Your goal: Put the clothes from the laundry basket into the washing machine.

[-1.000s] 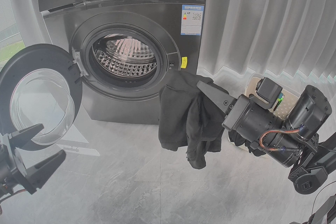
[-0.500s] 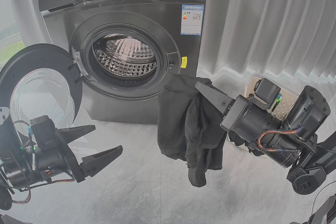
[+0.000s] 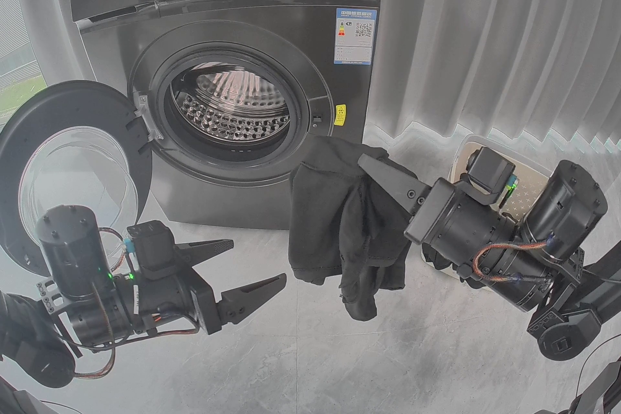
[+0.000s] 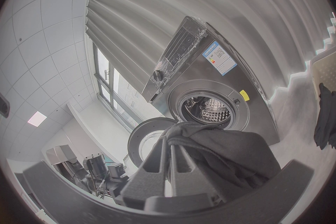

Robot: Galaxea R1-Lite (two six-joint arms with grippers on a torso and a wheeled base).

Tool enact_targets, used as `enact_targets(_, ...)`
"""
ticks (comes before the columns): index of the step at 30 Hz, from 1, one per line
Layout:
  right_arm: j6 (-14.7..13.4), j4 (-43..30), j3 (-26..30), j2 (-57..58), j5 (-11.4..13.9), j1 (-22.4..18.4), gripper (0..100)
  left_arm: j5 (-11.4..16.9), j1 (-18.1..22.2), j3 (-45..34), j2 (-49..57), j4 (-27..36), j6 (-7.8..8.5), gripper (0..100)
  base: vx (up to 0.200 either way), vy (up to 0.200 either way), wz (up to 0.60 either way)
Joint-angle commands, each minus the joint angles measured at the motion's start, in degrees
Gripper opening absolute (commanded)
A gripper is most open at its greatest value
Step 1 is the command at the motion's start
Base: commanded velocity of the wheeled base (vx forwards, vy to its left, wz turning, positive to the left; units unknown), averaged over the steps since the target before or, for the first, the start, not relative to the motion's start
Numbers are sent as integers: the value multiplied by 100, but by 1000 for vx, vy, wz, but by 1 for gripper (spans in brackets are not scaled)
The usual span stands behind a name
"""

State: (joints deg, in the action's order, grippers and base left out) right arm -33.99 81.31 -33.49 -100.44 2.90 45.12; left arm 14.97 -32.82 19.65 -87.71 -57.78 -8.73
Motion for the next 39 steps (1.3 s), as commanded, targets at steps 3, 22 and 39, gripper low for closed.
enact_targets(3,-3,8,18,-11,0,6,0,-29,-23,-14,-1002,-787,-6,100,0,0,0)
enact_targets(22,-3,-1,62,-2,0,23,0,41,-225,250,-3006,-3107,-208,100,0,0,0)
enact_targets(39,-3,-10,70,-2,-9,-21,0,850,-427,206,-3050,-3125,-279,100,0,0,0)
